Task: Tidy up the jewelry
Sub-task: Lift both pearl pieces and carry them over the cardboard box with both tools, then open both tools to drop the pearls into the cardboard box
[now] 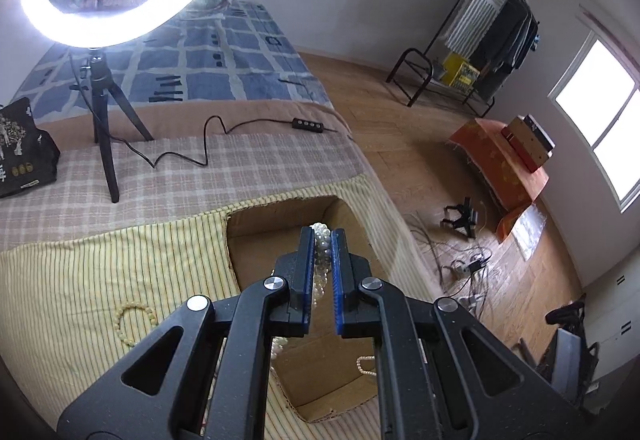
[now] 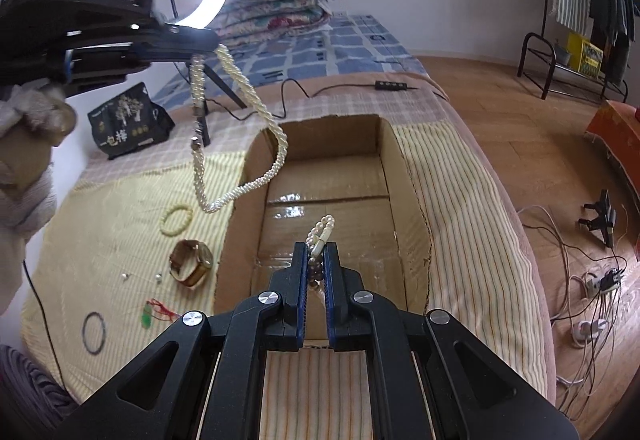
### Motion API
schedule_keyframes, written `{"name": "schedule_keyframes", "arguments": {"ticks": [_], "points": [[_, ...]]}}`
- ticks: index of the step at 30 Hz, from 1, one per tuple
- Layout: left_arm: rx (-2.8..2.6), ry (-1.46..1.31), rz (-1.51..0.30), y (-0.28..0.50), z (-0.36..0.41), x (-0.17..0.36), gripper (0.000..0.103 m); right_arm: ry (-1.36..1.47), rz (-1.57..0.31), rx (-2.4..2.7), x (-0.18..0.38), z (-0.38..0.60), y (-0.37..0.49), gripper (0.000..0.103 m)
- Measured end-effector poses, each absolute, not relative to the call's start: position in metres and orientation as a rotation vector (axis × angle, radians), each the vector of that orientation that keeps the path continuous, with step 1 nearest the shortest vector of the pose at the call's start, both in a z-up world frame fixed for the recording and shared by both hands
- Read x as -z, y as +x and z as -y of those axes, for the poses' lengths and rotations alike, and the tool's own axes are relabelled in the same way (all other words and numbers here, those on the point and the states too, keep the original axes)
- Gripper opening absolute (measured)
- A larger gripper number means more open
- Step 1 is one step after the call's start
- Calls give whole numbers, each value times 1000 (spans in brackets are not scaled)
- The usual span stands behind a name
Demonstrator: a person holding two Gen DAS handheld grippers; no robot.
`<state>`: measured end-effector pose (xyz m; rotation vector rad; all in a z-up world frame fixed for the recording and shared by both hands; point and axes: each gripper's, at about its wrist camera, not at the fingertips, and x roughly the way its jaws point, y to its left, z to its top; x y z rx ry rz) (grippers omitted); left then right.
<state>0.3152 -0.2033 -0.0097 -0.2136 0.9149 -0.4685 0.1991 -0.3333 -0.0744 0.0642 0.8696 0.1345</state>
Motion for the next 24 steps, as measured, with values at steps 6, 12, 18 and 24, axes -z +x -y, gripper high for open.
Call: {"name": "schedule_keyframes", "arguments": {"ticks": [6,12,18,24], "points": [[465,-205,-984,325,212,38,6,80,-896,-117,81,342,204,6],[453,-191,-1030,329,217,59,6,81,-901,-112,81,342,204,6],[440,-188,-1048,332,216,65,6,62,-919,-104,86,340,208,6],[441,-161,-1040,328,213,61,42,46,-906,-45,84,344,210,60]]}}
